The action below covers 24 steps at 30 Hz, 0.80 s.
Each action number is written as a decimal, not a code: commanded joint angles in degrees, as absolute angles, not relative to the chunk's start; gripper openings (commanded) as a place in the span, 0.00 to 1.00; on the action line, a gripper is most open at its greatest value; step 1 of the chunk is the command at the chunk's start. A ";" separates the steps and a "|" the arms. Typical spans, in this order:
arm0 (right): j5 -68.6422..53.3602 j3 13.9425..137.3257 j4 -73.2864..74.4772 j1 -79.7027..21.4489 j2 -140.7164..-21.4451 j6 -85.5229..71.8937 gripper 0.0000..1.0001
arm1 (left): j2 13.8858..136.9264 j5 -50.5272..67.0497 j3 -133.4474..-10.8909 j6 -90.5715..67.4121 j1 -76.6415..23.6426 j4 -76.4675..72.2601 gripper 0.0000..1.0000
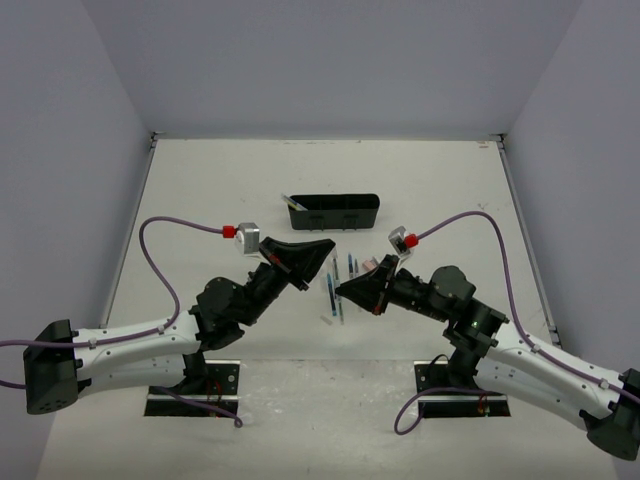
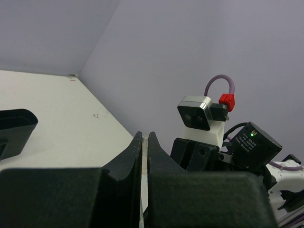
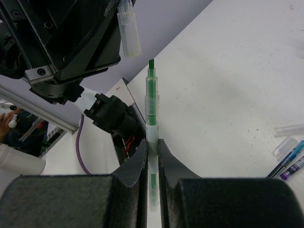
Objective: Sort the stationery into containers
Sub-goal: Close the pen cap on the pen.
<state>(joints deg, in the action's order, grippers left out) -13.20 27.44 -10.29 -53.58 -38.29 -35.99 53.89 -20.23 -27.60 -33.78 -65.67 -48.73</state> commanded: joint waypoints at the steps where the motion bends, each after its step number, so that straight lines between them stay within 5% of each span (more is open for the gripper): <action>1: -13.86 29.73 -11.45 -53.72 -37.29 -34.78 0.00 | 53.79 -21.95 -29.66 -31.99 -65.74 -50.49 0.00; 24: -11.66 32.19 -9.32 -53.70 -37.35 -32.91 0.00 | 55.14 -20.16 -28.77 -32.78 -65.74 -51.06 0.00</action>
<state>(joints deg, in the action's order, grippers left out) -12.99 28.27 -9.49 -53.58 -37.47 -35.10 55.38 -20.74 -27.64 -33.80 -65.67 -48.87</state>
